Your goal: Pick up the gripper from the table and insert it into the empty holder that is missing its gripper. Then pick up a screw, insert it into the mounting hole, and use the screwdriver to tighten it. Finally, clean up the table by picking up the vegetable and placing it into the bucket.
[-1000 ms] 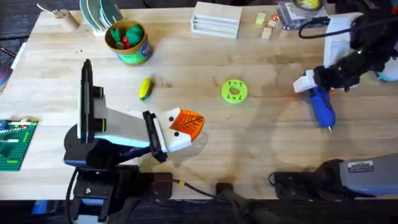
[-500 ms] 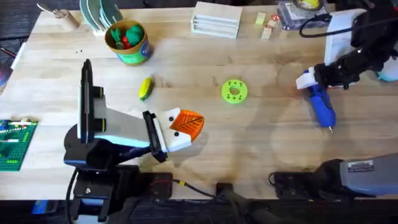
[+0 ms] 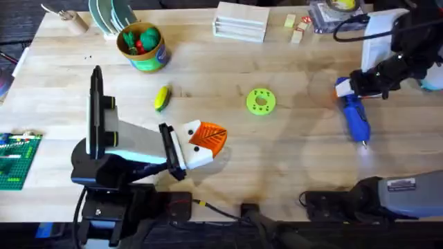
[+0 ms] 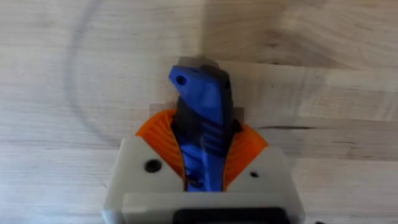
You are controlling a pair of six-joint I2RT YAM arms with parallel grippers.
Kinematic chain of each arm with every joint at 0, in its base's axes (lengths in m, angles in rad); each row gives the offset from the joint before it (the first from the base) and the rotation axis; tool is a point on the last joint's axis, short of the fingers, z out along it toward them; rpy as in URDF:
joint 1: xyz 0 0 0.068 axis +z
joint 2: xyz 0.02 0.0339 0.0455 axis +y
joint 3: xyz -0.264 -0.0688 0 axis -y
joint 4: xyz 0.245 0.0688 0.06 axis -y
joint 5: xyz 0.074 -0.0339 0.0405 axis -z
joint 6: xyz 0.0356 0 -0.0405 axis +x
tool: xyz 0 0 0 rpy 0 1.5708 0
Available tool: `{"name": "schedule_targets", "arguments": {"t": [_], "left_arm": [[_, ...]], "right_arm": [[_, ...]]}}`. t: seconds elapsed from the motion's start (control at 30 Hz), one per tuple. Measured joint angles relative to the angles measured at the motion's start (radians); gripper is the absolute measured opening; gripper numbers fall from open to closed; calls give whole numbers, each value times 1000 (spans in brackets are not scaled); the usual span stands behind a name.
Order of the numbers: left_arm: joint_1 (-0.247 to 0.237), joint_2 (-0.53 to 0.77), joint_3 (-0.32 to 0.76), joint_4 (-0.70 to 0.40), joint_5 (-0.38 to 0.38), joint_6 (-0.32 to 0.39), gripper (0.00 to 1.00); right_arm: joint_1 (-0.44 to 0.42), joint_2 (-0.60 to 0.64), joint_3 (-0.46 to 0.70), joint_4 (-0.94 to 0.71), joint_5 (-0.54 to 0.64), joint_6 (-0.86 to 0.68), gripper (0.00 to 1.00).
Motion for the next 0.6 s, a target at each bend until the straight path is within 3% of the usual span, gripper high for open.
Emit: {"name": "schedule_targets", "arguments": {"t": [0.13,0.6], "left_arm": [[0,0,0,0,0,0,4],[0,0,0,0,0,0,4]], "right_arm": [[0,0,0,-2,0,0,34],[1,0,65,-7,45,-7,25]]}}
